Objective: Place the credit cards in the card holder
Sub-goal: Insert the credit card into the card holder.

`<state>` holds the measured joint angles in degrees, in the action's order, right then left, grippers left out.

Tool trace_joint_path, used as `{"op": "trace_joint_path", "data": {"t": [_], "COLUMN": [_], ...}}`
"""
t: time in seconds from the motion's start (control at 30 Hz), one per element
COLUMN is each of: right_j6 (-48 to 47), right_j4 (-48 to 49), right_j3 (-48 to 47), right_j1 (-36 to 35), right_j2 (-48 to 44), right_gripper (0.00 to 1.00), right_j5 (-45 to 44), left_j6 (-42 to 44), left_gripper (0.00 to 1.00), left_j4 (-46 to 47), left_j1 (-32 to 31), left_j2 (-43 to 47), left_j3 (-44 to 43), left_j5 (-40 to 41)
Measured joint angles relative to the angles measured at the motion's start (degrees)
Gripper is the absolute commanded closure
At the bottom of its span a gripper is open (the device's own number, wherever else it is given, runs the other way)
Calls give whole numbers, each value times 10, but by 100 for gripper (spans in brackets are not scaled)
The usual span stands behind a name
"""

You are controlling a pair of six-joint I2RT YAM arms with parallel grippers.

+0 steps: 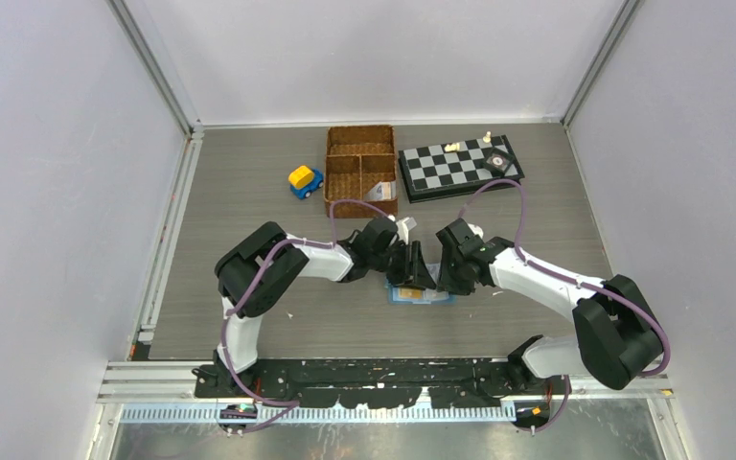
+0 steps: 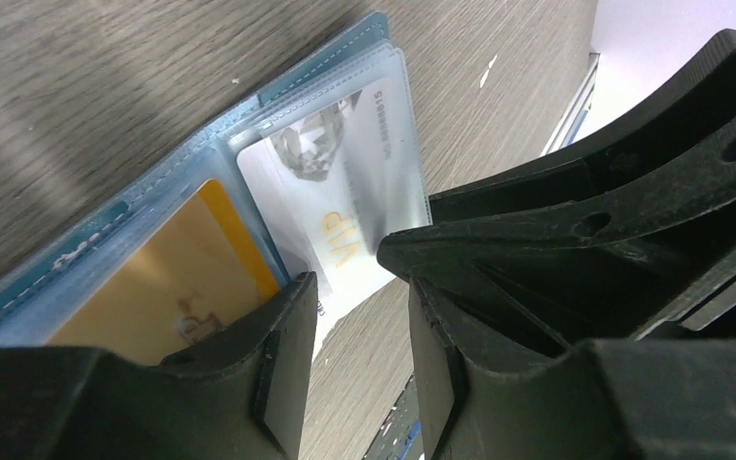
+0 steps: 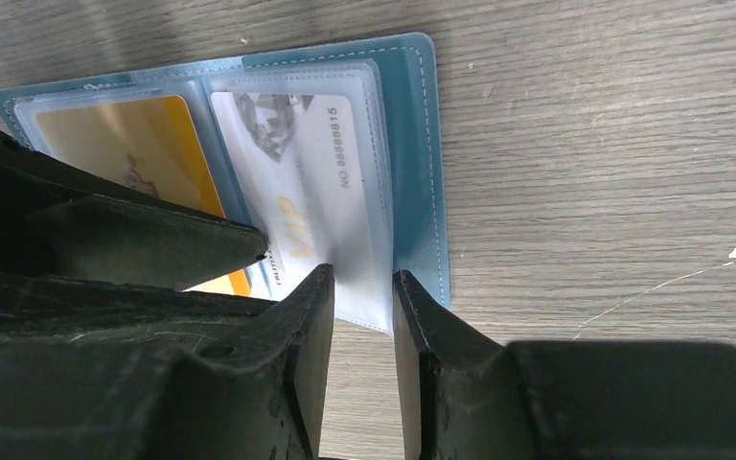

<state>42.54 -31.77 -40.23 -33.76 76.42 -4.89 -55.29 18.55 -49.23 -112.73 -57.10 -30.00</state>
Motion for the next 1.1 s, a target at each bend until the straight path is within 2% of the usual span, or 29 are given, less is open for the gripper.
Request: {"op": "trace_joint_path", "data": {"t": [0.2,0.43,0.5,0.73,0.87,0.93,1.1], "right_j6": [2,3,3,-3,-5,-6,-15], "right_j4": [-9,-48,-55,-51,-31,-20,-12], "right_j3": [0,-1,-2,-7,-3,0,5], "right_j1": [0,0,0,17,40,48,51], "right_j2": [-10,-68,-85,-104,-103,-98,-83], "right_gripper": [54,41,41,52,53,51,38], "right_j5": [-11,-39,-41,-13,22,38,53], "left_j6": [-5,6,22,98,135,146,166], "left_gripper": [58,50,48,41,39,38,37], "left_j4": [18,12,-15,-136,-208,-237,-298], "left_j1": [-4,-4,-4,-3,5,10,20], "left_j2": [-1,8,28,128,160,164,164], "left_j3": [0,1,1,0,0,0,0], "left_j5": [0,11,21,85,129,145,179]}}
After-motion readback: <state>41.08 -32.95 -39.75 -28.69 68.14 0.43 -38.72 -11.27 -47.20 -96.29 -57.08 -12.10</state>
